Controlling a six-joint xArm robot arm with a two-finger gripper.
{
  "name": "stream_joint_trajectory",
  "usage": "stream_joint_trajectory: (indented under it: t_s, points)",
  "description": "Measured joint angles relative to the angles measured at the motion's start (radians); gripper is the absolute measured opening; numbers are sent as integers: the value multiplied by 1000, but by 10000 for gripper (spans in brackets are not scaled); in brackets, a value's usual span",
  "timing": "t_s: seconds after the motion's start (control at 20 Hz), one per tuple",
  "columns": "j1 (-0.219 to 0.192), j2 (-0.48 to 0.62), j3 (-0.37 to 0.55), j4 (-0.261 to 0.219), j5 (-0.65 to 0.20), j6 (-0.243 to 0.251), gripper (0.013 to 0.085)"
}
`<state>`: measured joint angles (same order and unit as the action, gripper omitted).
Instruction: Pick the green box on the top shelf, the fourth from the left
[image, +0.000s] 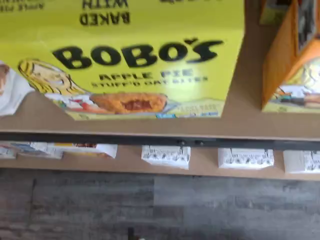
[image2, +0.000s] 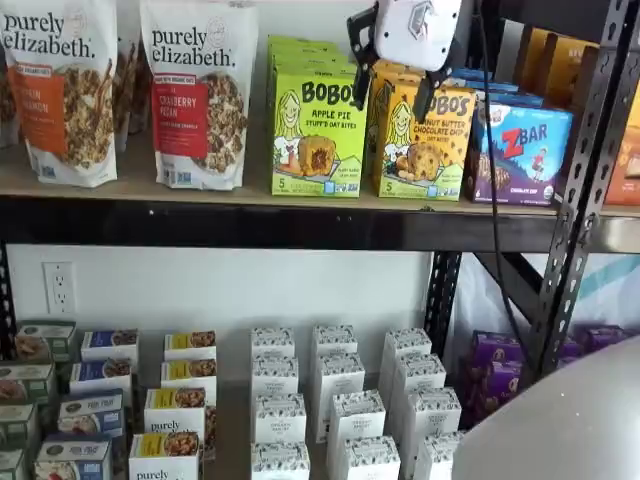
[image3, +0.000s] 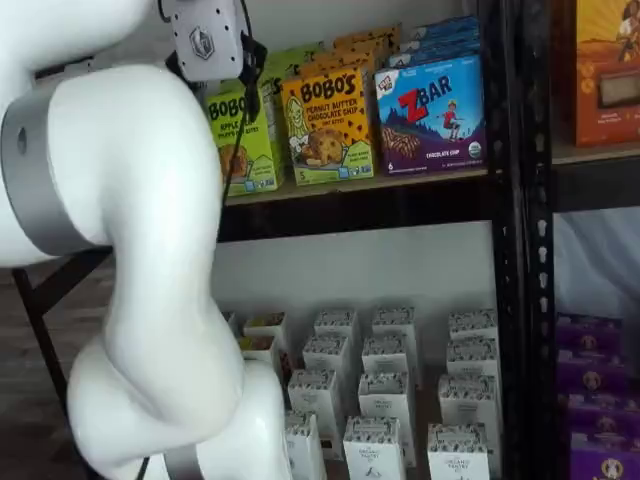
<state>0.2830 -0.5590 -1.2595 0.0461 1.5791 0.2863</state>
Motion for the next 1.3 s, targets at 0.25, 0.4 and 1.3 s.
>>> stream_joint_trajectory:
  t_s: [0.25, 0.4, 1.3]
  points:
    - [24, 39, -23, -3, -28, 22, 850]
    - [41, 60, -35, -10, -45, 37, 850]
    - [73, 195, -146, -53, -71, 70, 850]
